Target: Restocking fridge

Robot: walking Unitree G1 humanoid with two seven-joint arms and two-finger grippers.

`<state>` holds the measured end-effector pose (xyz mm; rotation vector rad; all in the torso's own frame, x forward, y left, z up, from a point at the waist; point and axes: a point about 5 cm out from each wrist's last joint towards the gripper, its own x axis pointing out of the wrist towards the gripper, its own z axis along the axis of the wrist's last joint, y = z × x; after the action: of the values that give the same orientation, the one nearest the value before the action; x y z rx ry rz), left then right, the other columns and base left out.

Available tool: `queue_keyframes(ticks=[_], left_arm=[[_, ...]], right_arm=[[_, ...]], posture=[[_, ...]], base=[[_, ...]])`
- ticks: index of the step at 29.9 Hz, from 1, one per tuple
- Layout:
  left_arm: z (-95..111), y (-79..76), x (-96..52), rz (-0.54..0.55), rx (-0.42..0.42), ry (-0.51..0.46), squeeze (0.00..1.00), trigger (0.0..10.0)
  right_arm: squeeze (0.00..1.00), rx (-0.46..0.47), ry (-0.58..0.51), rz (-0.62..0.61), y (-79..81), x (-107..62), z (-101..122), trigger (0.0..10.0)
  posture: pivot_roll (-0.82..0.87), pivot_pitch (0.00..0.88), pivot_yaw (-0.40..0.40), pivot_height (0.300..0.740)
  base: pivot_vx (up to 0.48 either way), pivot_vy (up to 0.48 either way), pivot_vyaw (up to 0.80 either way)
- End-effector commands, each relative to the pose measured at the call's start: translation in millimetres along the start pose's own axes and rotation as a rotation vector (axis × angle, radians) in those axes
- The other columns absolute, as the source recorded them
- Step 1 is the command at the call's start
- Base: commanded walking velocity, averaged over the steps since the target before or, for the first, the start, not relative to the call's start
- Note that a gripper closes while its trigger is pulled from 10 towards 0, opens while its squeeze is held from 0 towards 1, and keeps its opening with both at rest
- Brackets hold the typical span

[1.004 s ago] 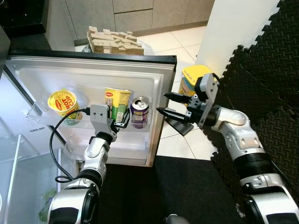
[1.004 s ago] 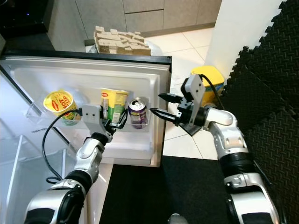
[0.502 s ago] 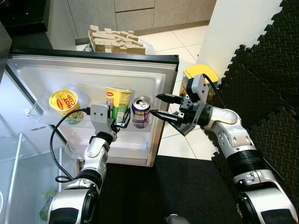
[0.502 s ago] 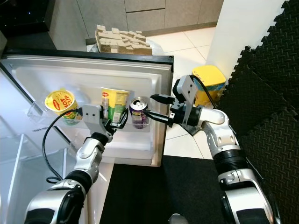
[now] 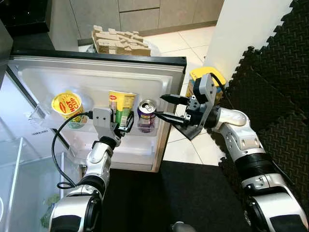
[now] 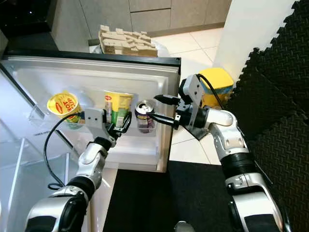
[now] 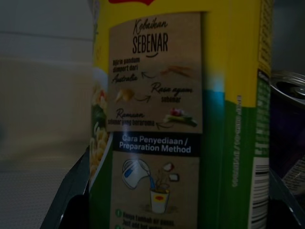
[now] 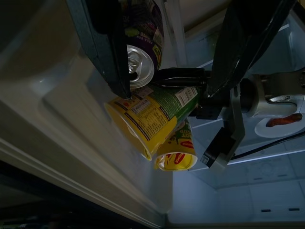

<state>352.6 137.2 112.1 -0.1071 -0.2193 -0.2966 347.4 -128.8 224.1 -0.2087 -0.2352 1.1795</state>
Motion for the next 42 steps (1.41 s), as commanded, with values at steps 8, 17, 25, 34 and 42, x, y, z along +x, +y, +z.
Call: queue_keyframes(ticks=[8,17,25,34,42], left_arm=[[7.3,6.1,-0.5,-0.001,-0.035,-0.059,0.00,10.0],[18.9,19.6,-4.0,-0.017,-0.014,-0.124,0.00,10.0],[21.4,22.0,-9.1,-0.083,0.013,-0.141,0.00,10.0],[16.7,32.6,-28.7,-0.161,-0.021,-0.133,0.00,10.0],[16.7,32.2,-41.6,-0.282,-0.082,-0.135,0.00,10.0]], right_arm=[[0.00,-0.031,-0.010,0.043,2.2,-3.1,9.2,10.0],[0.00,-0.041,-0.006,0.077,2.8,-4.9,13.4,10.0],[0.00,-0.068,-0.009,0.112,1.6,-6.8,24.2,10.0],[0.00,-0.115,-0.028,0.189,4.9,-9.6,45.4,10.0],[0.00,-0.126,-0.004,0.283,13.3,-11.6,50.5,10.0]], posture=[[-0.22,0.161,0.023,0.740],[-0.21,0.153,0.025,0.740],[-0.21,0.140,0.025,0.740],[-0.20,0.129,0.020,0.740],[-0.19,0.116,0.014,0.740]], base=[[0.000,0.000,0.00],[0.000,0.000,0.00],[0.000,0.000,0.00],[0.000,0.000,0.00],[0.000,0.000,0.00]])
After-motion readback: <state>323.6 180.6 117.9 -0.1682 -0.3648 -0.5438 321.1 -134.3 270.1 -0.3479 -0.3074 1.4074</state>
